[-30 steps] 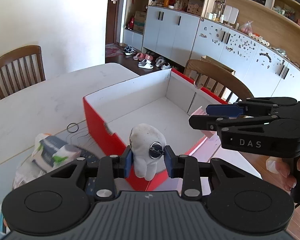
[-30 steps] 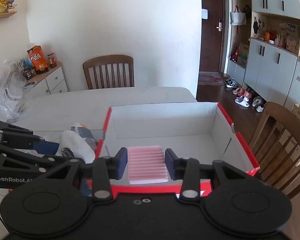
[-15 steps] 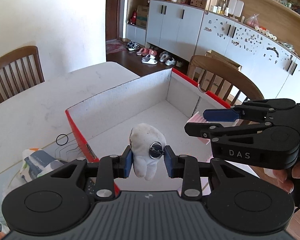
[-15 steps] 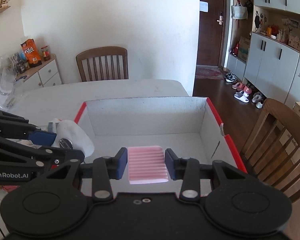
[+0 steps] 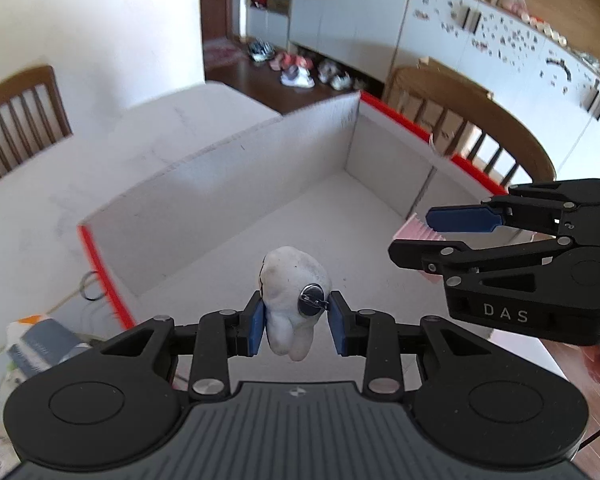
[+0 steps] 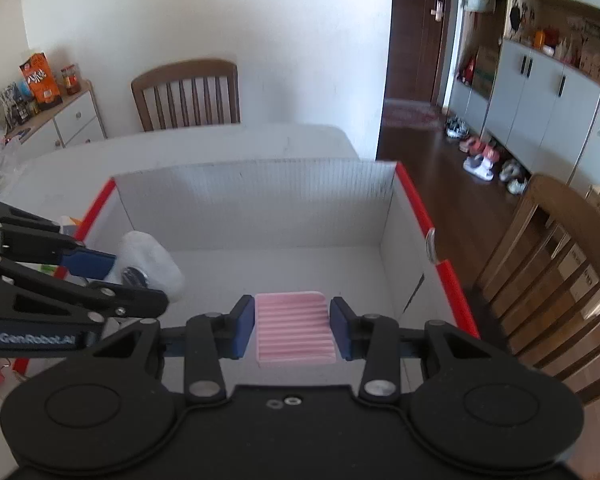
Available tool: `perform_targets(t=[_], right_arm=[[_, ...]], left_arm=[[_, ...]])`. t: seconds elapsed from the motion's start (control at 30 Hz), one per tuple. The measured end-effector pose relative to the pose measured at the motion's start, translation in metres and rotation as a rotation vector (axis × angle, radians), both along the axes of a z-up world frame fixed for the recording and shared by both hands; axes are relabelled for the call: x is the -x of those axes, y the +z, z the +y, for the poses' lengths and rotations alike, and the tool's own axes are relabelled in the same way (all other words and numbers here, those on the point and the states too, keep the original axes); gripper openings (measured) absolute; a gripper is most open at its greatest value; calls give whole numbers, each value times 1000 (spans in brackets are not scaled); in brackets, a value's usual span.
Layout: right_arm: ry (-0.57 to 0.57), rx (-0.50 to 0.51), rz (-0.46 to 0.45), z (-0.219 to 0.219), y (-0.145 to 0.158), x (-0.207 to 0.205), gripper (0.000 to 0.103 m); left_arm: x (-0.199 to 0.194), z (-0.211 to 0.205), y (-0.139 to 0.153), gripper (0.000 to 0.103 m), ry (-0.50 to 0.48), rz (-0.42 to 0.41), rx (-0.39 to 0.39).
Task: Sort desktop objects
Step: 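Carry the plush toy and pink note pad over the red box with both tools, then open both tools to drop the plush toy and note pad into the box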
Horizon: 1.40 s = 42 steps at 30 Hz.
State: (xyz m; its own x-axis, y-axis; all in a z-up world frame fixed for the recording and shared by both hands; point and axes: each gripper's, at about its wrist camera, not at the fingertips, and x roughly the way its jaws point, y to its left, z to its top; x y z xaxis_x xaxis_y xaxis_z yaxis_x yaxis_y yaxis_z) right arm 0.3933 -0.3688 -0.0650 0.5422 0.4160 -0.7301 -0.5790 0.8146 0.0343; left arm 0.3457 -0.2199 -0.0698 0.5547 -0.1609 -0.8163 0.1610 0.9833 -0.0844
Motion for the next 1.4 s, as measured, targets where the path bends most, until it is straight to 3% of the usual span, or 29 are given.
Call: perform_targets(t=[0.3,0.5,0.77,1.1,1.3,1.4], right_arm=[[-2,71,100,5,-20,-16,40],[0,90,151,5,-30,-19,40],[-14,104,187,4,-37,-23,40],[-26,95,241,4,-42,-28,41],[-52,74,251,-3,-38,-28,47],[-56,56,245,-5,-31,-28,52]], left_arm=[[-28,-14,-33,32,-69,184,-30],[-37,-17,-46,32,-77,255,-49],[-41,-17,-57,32,-82,314,-54],[-44,-23,-57,32,-103,321,-91],[-49,-21,-56,32,-100,318,-94],[-47,-18,-53,48,-78,312,-86]])
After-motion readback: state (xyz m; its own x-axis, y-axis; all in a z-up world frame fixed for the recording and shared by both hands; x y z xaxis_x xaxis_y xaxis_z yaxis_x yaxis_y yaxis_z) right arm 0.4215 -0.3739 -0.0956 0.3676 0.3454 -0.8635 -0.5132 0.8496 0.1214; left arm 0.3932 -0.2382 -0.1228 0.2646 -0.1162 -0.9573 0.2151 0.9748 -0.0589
